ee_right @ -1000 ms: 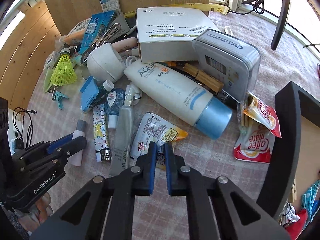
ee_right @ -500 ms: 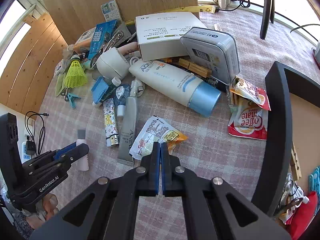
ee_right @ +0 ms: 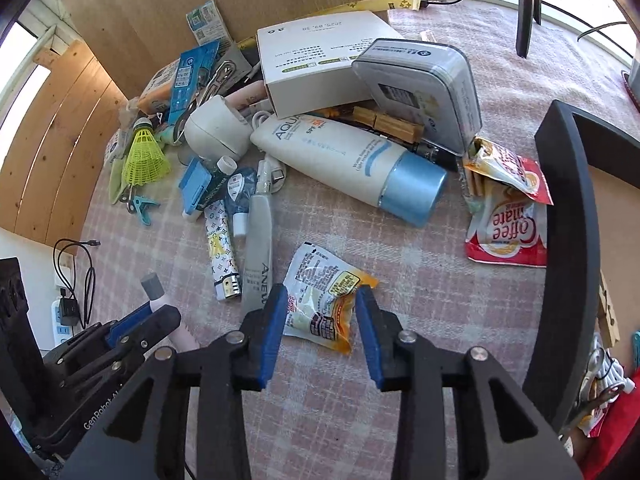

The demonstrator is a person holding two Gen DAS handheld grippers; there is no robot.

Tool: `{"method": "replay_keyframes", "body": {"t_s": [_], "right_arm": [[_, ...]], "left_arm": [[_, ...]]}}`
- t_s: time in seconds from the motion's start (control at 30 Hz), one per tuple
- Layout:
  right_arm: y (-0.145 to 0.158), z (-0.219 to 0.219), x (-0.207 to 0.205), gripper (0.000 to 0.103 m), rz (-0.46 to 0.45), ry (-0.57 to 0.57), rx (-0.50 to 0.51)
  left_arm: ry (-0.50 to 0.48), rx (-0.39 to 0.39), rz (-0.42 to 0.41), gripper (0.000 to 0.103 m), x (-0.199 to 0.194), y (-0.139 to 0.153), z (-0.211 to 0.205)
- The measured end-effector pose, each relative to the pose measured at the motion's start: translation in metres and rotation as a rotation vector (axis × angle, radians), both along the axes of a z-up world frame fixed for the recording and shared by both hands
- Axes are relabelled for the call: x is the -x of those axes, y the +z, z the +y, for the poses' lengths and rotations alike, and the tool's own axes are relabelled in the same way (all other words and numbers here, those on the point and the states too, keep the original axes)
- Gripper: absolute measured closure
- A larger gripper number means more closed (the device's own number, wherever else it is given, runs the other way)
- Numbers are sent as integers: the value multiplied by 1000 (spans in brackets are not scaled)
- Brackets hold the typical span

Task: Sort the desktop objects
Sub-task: 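Grasp the pink COGI bottle with the left gripper while the right gripper reaches toward a snack packet, then carry the pink bottle and snack packet into the tray and open both grippers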

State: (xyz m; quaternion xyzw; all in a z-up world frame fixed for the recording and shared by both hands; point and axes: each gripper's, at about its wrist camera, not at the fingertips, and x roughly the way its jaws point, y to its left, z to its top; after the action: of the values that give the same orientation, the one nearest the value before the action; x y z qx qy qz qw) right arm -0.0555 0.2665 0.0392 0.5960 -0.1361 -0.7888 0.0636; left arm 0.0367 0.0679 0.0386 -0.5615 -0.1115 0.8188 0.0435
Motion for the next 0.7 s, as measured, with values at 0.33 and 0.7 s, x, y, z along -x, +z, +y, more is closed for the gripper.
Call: {"method": "replay_keyframes", "body": {"t_s": [0.33,0.7], "right_arm": [[-13,-42,-4,77,47,123,-183],[-4,6,-32,100,92,8,-62]], "left_arm": [[13,-11,3,84,-5,0,0],[-24,-8,12,84,-5,5,28]]}}
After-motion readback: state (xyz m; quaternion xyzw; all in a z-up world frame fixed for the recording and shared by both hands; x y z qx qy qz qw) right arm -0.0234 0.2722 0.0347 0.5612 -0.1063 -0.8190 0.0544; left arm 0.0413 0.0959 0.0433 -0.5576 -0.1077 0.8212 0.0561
